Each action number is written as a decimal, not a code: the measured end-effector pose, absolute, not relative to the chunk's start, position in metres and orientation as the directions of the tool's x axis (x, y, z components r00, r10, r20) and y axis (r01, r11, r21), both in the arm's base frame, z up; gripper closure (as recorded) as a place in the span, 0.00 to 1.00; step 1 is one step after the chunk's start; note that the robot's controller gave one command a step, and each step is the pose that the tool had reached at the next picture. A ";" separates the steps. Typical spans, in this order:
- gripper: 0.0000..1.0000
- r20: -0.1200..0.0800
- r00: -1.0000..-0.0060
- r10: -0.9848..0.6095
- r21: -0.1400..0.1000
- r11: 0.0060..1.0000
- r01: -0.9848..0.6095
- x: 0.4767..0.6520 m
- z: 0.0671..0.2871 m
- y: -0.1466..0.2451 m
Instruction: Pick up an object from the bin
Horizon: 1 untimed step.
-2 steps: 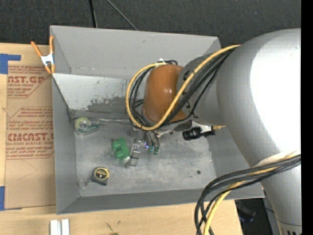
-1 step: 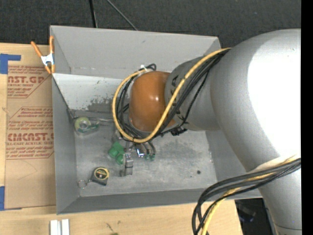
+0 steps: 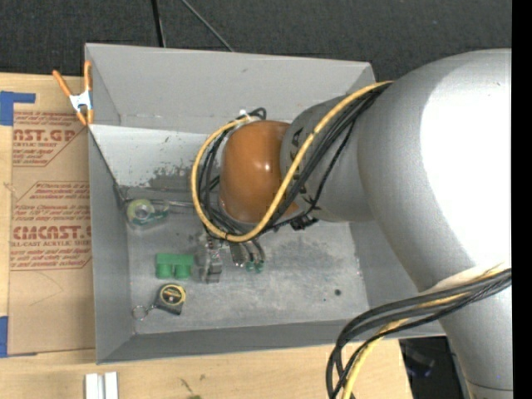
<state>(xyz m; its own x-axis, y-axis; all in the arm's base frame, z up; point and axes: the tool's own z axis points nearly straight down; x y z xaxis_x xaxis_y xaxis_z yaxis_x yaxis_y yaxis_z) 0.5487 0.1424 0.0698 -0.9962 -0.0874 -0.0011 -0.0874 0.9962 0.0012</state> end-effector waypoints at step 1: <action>0.00 -0.001 -0.996 -0.087 0.001 0.996 -0.087 0.549 0.070 0.142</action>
Offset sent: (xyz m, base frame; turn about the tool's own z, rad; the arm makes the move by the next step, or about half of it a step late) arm 0.0000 0.0000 0.0000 0.0000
